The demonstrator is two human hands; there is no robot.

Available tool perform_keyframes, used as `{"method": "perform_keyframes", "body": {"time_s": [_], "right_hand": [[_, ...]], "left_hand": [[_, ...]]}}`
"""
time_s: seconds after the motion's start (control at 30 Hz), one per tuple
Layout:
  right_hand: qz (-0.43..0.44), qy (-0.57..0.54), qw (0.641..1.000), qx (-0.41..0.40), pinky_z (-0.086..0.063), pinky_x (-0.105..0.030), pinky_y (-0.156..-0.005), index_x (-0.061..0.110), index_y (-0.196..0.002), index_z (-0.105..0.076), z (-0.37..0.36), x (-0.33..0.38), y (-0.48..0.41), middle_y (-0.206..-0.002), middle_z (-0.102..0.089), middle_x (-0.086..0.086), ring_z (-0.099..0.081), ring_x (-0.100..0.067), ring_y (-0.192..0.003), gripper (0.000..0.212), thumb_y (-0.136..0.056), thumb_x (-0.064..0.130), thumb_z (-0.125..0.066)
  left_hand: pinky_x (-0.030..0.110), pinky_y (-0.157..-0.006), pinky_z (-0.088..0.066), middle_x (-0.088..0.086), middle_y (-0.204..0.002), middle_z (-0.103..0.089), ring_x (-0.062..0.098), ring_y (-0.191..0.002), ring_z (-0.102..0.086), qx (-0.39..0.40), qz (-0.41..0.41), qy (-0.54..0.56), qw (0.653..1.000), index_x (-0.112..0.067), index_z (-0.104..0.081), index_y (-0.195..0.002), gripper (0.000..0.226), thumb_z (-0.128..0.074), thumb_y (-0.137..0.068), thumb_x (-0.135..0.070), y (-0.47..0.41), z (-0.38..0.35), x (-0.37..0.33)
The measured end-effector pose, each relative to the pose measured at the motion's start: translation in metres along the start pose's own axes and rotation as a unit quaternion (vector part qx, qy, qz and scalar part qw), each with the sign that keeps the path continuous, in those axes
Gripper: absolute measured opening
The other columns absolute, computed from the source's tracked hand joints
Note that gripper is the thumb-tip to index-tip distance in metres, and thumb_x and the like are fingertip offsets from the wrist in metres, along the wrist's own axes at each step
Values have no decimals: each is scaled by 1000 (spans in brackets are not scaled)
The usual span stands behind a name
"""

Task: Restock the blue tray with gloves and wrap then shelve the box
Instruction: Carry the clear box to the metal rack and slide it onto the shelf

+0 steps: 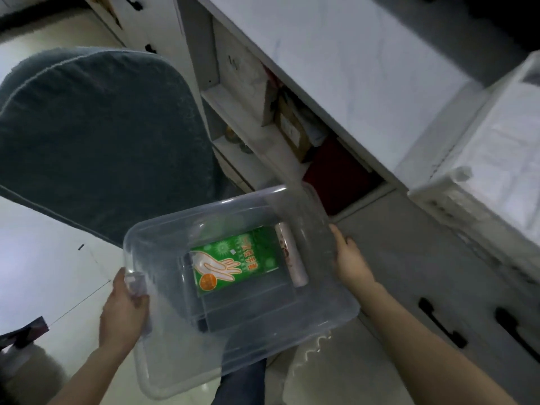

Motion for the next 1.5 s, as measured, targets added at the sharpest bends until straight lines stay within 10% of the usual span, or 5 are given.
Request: {"method": "perform_keyframes", "body": {"time_s": [0.17, 0.47, 0.9, 1.2, 1.5], "right_hand": [[-28, -39, 997, -57, -49, -36, -71, 40, -148, -19, -5, -71, 107, -105, -49, -9, -54, -28, -87, 74, -88, 9, -49], [-185, -131, 956, -185, -50, -43, -82, 36, -145, -31, -32, -255, 377, -112, -53, -15, -57, -40, -100, 75, -81, 10, -59], [-464, -136, 801, -353, -44, -39, -75, 65, -135, -7, -40, -449, 740, -95, -40, -1, -47, -25, -77, 65, -91, 31, -39], [-605, -137, 701, -352, -45, -46, -84, 50, -142, -12, -20, -558, 853, -104, -39, -10, -45, -32, -92, 70, -90, 12, -39], [-604, -142, 689, -375, -45, -45, -91, 45, -145, -21, 51, -675, 873, -108, -47, -21, -51, -41, -99, 70, -89, 8, -41]], "left_hand": [[44, -69, -41, 23, -108, -67, 48, -91, -62, 13, -85, -27, 996, -28, -23, -137, 57, -55, -90, -25, 47, 4, -10], [39, -65, -40, 23, -101, -66, 43, -85, -62, 121, -299, -45, 945, -24, -32, -139, 66, -65, -83, -14, 217, -41, -78], [33, -71, -43, 7, -107, -68, 24, -86, -61, 351, -552, -34, 756, -20, -49, -127, 48, -64, -82, -24, 544, -169, -231], [25, -66, -40, -2, -96, -68, 7, -72, -56, 422, -648, -9, 634, -20, -48, -129, 55, -63, -76, -22, 730, -252, -330], [19, -55, -33, 9, -96, -65, 6, -66, -47, 402, -675, 10, 618, -11, -47, -133, 59, -68, -78, -16, 837, -316, -436]]}}
Point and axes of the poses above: each hand's wrist, its own y-axis away from the middle knuckle, its own z-axis out of the back of the hand, x = y × z, the point moved 2 cm from there along -y, towards the middle knuckle
